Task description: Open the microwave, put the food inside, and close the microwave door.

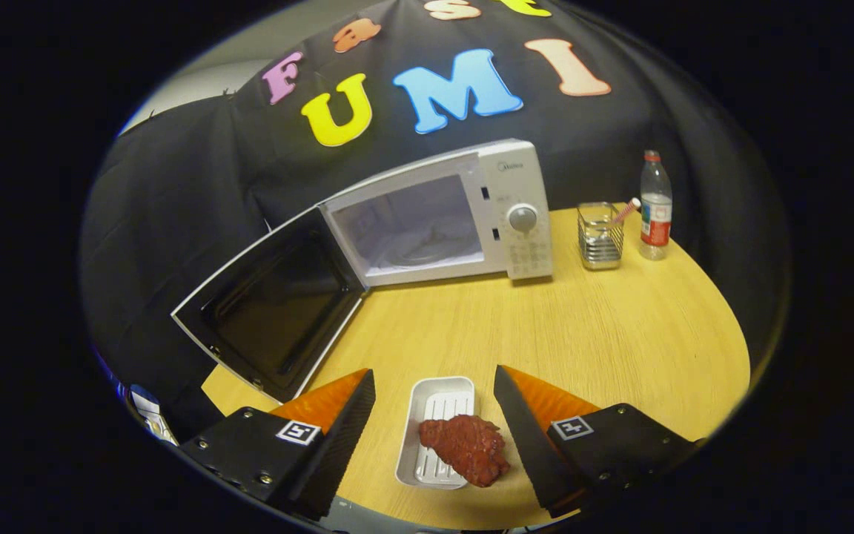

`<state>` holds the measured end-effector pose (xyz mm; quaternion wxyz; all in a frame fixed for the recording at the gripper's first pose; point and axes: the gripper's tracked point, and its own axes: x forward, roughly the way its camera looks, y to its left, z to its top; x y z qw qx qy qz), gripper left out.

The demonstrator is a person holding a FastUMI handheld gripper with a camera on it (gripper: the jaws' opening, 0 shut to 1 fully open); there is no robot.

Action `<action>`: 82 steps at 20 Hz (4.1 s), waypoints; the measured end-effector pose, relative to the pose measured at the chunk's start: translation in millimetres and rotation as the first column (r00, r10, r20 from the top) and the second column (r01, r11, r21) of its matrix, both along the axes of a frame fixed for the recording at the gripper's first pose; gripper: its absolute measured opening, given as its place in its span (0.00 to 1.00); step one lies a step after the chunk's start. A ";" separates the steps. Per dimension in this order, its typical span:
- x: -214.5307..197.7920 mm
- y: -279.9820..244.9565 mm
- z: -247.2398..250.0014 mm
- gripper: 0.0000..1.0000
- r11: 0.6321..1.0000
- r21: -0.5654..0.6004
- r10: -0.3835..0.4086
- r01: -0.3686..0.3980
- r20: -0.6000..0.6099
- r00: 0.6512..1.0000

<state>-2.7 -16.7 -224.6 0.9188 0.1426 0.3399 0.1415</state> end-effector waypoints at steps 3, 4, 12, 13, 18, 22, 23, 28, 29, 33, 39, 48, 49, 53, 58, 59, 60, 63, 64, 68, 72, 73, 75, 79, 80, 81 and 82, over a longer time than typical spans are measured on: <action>-12.5 -8.7 -24.4 0.96 1.000 0.002 -0.004 0.004 -0.067 0.998; -16.6 -9.8 -31.3 0.96 1.000 0.012 -0.006 0.007 -0.087 0.996; -38.8 -4.5 -61.9 0.38 0.994 0.109 -0.001 0.029 -0.243 0.970; -44.7 -5.3 -51.0 0.38 0.991 0.136 0.032 0.003 -0.250 0.968; -40.2 9.7 -30.8 0.08 0.980 0.197 0.035 0.010 -0.222 0.974; -19.6 15.9 2.7 0.08 0.977 0.212 0.040 -0.005 -0.157 0.987; -12.7 21.4 10.9 0.08 0.974 0.227 0.045 -0.012 -0.143 0.989; 39.3 51.1 48.2 0.08 0.961 0.273 0.047 -0.030 -0.056 0.997; 50.2 55.7 52.5 0.08 0.960 0.278 0.039 -0.027 -0.037 0.999; 90.8 79.3 63.8 0.08 0.948 0.317 0.016 -0.022 0.021 1.000; 159.5 100.6 50.8 0.08 0.951 0.306 -0.065 0.038 0.080 0.995; 256.7 129.7 17.6 0.08 0.939 0.327 -0.164 0.107 0.152 0.975; 265.1 132.1 10.4 0.08 0.940 0.320 -0.168 0.114 0.148 0.975; 292.2 137.8 -16.5 0.08 0.944 0.296 -0.186 0.144 0.118 0.975; 315.6 134.4 -31.3 0.11 0.947 0.272 -0.219 0.174 0.147 0.965; 315.8 129.8 -32.5 0.11 0.955 0.232 -0.222 0.183 0.156 0.962; 319.4 125.3 -40.0 0.15 0.964 0.177 -0.228 0.199 0.166 0.959; 327.1 111.5 -43.2 0.92 0.971 0.029 -0.238 0.238 0.224 0.945; 326.2 105.0 -35.5 0.97 0.968 -0.023 -0.235 0.250 0.267 0.934; 315.6 103.2 -8.4 0.98 0.966 -0.118 -0.173 0.229 0.360 0.917; 285.0 114.6 27.6 0.98 0.978 -0.117 -0.113 0.171 0.394 0.912; 277.2 117.5 41.8 0.98 0.980 -0.118 -0.100 0.163 0.413 0.905; 261.5 122.5 72.2 0.98 0.981 -0.118 -0.081 0.151 0.460 0.884; 213.1 137.7 121.0 0.98 0.990 -0.100 -0.037 0.104 0.518 0.854; 202.0 143.9 131.5 0.97 0.992 -0.094 -0.024 0.087 0.530 0.848; 190.4 149.9 139.4 0.97 0.994 -0.092 -0.005 0.065 0.539 0.842; 179.1 154.2 146.4 0.97 0.994 -0.094 0.009 0.051 0.547 0.837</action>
